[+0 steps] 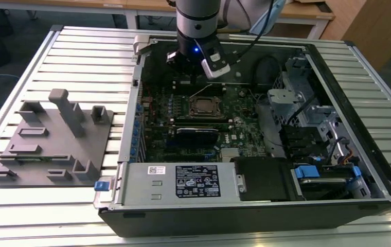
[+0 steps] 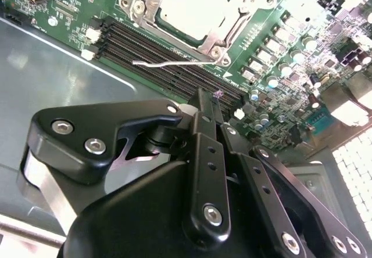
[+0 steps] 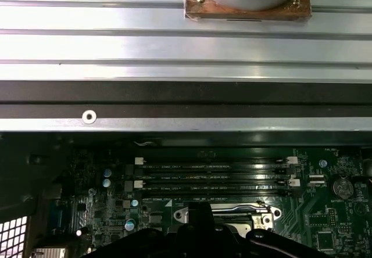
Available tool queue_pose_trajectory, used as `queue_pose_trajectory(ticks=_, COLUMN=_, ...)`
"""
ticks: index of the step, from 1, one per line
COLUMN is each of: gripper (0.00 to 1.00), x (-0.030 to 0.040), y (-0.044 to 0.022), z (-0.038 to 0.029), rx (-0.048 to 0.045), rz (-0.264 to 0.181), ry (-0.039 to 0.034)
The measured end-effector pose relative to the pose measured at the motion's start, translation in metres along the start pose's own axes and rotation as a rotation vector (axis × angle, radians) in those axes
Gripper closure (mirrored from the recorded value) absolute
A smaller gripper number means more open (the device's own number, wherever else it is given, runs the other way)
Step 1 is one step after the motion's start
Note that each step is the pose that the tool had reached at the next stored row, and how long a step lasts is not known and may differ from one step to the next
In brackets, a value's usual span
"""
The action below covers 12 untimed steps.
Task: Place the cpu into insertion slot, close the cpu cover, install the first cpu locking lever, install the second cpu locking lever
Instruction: 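Install the first cpu locking lever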
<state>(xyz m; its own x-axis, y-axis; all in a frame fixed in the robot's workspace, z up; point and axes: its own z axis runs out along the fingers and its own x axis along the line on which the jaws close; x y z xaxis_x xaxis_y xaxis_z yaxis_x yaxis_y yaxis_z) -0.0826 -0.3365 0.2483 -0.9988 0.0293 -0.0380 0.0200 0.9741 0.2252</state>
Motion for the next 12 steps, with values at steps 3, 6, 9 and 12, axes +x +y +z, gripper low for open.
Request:
queue_pose_trajectory(ticks=3, gripper=0.90, x=-0.0002, y=0.0000, z=0.0000, rx=0.0001, rz=0.000, ry=0.0000)
queue_pose_trajectory(ticks=6, gripper=0.90, x=-0.0003, y=0.0001, z=0.0003, rx=0.0071, rz=0.000, ry=-0.0001)
queue_pose_trajectory(ticks=9, gripper=0.90, x=-0.0002, y=-0.0001, z=0.0010, rx=0.0231, rz=0.000, ry=-0.0008)
queue_pose_trajectory(ticks=12, gripper=0.90, x=-0.0003, y=0.0000, z=0.0019, rx=0.0269, rz=0.000, ry=-0.0009)
